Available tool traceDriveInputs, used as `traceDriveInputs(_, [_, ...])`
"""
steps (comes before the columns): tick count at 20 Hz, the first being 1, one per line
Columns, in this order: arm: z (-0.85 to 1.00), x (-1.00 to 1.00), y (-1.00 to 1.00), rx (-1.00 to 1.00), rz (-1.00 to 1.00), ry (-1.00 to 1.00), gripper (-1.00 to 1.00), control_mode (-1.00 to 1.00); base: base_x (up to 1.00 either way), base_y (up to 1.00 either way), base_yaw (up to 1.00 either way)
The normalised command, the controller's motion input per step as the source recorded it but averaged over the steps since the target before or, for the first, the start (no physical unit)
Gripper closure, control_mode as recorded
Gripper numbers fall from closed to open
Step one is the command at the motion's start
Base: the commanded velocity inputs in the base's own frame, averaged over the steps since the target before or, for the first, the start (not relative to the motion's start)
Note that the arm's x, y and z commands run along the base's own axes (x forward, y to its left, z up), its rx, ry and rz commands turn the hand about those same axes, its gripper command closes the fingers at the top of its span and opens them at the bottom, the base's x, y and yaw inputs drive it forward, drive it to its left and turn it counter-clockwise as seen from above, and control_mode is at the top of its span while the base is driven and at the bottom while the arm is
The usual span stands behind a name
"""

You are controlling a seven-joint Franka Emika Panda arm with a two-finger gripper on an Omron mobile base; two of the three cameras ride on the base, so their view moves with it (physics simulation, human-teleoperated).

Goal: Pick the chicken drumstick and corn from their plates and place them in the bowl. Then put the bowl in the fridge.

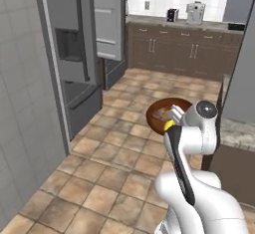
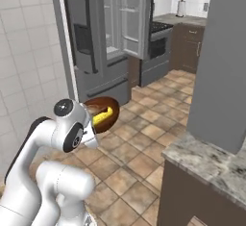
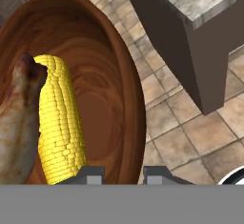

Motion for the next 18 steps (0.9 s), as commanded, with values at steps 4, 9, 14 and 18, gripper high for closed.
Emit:
traceDriveInputs(4, [0.0,0.0,0.0,0.0,0.0,0.0,1.0,1.0,0.5,0.52,-0.28])
traceDriveInputs(9, [0.0,0.0,0.0,0.0,0.0,0.0,1.0,1.0,0.54,0.46,-0.31])
traceDriveInputs(14, [0.0,0.0,0.0,0.0,0.0,0.0,1.0,1.0,0.63,0.35,-0.36])
traceDriveInputs(18, [0.0,0.0,0.0,0.0,0.0,0.0,1.0,1.0,0.66,0.2,-0.35])
